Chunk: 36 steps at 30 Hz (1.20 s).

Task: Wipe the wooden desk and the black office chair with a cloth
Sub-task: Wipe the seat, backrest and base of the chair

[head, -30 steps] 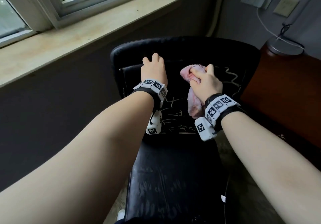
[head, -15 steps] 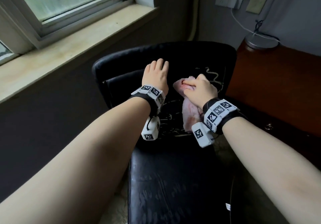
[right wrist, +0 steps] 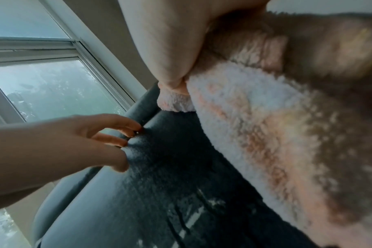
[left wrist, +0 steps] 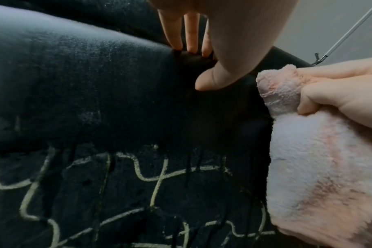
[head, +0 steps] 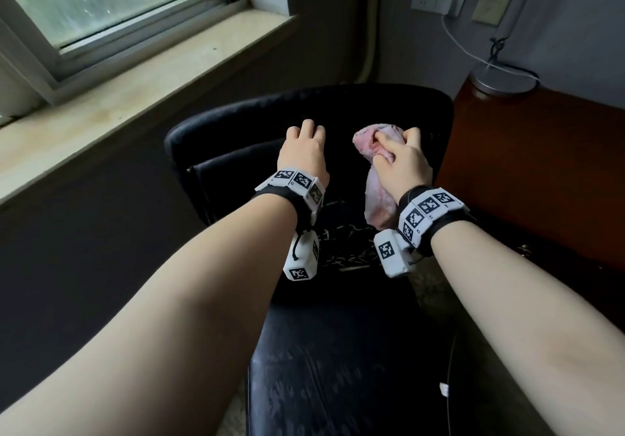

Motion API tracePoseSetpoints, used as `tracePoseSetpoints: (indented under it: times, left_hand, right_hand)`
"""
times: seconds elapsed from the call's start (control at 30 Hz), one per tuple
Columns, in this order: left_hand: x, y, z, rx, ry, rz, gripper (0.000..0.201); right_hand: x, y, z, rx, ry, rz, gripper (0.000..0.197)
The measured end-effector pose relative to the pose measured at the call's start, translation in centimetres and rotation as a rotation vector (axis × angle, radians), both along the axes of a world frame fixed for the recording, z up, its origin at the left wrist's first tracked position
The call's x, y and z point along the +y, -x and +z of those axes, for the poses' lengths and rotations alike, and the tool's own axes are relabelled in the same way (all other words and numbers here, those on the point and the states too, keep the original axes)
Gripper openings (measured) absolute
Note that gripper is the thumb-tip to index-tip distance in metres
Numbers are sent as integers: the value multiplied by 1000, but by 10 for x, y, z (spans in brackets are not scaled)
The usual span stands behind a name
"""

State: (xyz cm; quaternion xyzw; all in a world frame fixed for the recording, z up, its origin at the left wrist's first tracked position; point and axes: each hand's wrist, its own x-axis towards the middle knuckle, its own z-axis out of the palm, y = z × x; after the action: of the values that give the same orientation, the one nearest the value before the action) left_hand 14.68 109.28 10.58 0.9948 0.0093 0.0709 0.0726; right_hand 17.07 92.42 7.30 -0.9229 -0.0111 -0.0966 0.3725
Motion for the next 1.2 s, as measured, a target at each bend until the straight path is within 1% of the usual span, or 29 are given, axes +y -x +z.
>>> tracePoseSetpoints:
  times: [0.17,0.27,0.37,0.4,0.53,0.6,0.67,0.73,0.77,0.87,0.93,1.0,1.07,1.2]
  left_hand:
    - [1,0,-3,2,-5,-11,65]
    - [-1,0,-3,17,-44,-15,71]
    - [-3,1,-4,49,-75,-3,78]
    - [-3,1,-4,56,-85,-2,79]
    - [-5,4,-2,69,-113,10,80]
    - [-10,7,-1,77,-100,34,78]
    - [-17,9,1,65,-85,59,73]
    - [-26,9,4,32,-69,54,65]
    - [-32,8,5,13,-59,24,64]
    - [-51,-1,9,8,-63,-123,71]
    - [-57,-7,9,54,-76,-164,70]
    - [-56,-12,7,74,-55,-151,70]
    - [-53,-15,3,64,-46,-148,73]
    - [-47,-17,1,72,-30,-175,77]
  right_hand:
    - [-3,2,-10,22,80,6,39]
    - [-4,7,-20,43,127,4,39]
    - [-6,13,-34,137,112,-56,36]
    - [-8,17,-38,162,118,-50,34]
    - [-16,29,-43,245,293,96,34]
    - [-20,32,-37,298,356,123,32]
    - [-24,35,-27,308,384,131,30]
    - [-29,37,-17,263,342,112,30]
    - [-32,37,-12,227,298,85,31]
    - [-41,29,0,88,147,-45,36]
    - [-47,19,7,12,57,-86,40]
    - [-52,8,11,-41,3,-89,42]
    - [-57,-3,10,-76,-37,-70,44]
    - [-60,-16,1,-66,-12,-38,41]
